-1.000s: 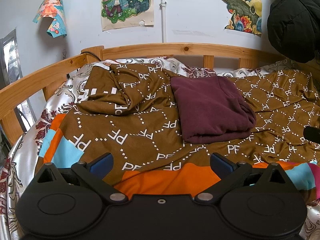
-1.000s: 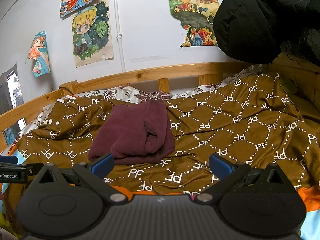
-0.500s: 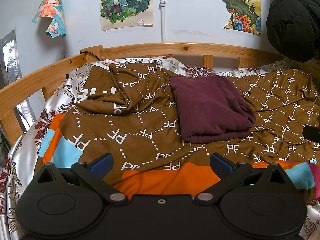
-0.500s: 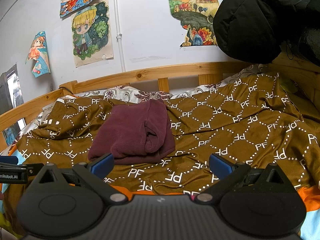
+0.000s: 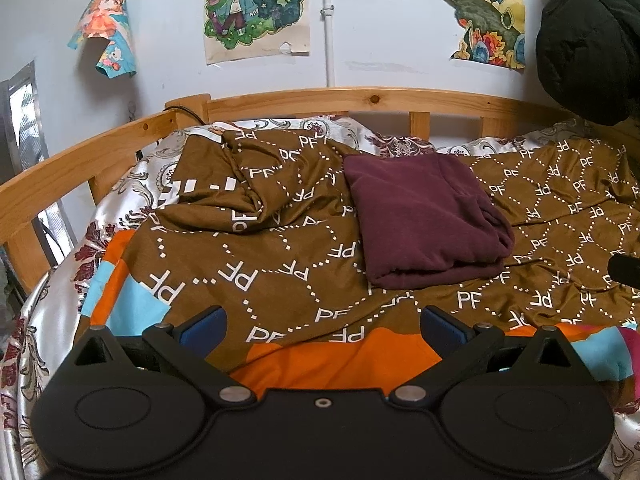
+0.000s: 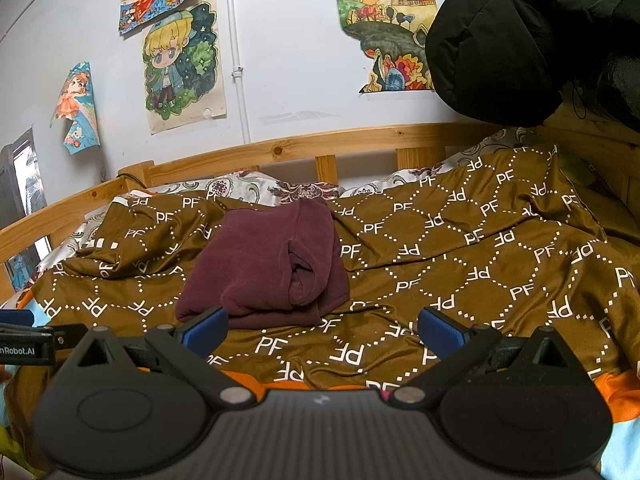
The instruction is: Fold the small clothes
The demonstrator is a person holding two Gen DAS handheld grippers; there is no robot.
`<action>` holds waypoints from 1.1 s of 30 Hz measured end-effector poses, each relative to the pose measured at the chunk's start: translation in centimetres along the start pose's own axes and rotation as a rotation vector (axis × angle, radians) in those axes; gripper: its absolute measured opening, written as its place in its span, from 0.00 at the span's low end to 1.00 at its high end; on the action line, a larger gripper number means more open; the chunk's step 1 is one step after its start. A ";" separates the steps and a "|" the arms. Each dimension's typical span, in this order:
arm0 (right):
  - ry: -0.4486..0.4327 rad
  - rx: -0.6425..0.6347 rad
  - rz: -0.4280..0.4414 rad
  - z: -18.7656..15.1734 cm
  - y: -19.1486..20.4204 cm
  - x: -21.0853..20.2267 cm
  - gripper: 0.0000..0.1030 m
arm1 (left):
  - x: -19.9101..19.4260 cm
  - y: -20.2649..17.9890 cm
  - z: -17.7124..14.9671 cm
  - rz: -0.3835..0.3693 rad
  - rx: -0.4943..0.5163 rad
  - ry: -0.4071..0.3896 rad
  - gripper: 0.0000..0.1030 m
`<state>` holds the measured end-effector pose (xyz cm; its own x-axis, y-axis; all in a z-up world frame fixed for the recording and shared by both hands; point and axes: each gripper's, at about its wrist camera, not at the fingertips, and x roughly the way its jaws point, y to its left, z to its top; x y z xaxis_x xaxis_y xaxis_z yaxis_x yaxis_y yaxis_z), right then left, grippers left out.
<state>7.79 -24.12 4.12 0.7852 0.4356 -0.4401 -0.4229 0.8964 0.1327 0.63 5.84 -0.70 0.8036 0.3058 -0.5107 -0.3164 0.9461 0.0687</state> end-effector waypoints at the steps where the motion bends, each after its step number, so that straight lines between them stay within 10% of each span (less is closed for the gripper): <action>1: 0.000 0.000 0.000 0.0 -0.1 0.0 1.00 | 0.0 -0.1 -0.1 0.002 0.000 0.000 0.99; 33: 0.005 0.003 -0.003 -0.2 -0.4 0.2 1.00 | 0.2 -0.5 -0.2 -0.017 0.042 0.014 0.99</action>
<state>8.03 -24.39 3.85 0.7843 0.4327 -0.4446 -0.4194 0.8979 0.1339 0.81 5.39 -1.01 0.8016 0.2882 -0.5239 -0.2807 0.9550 0.0960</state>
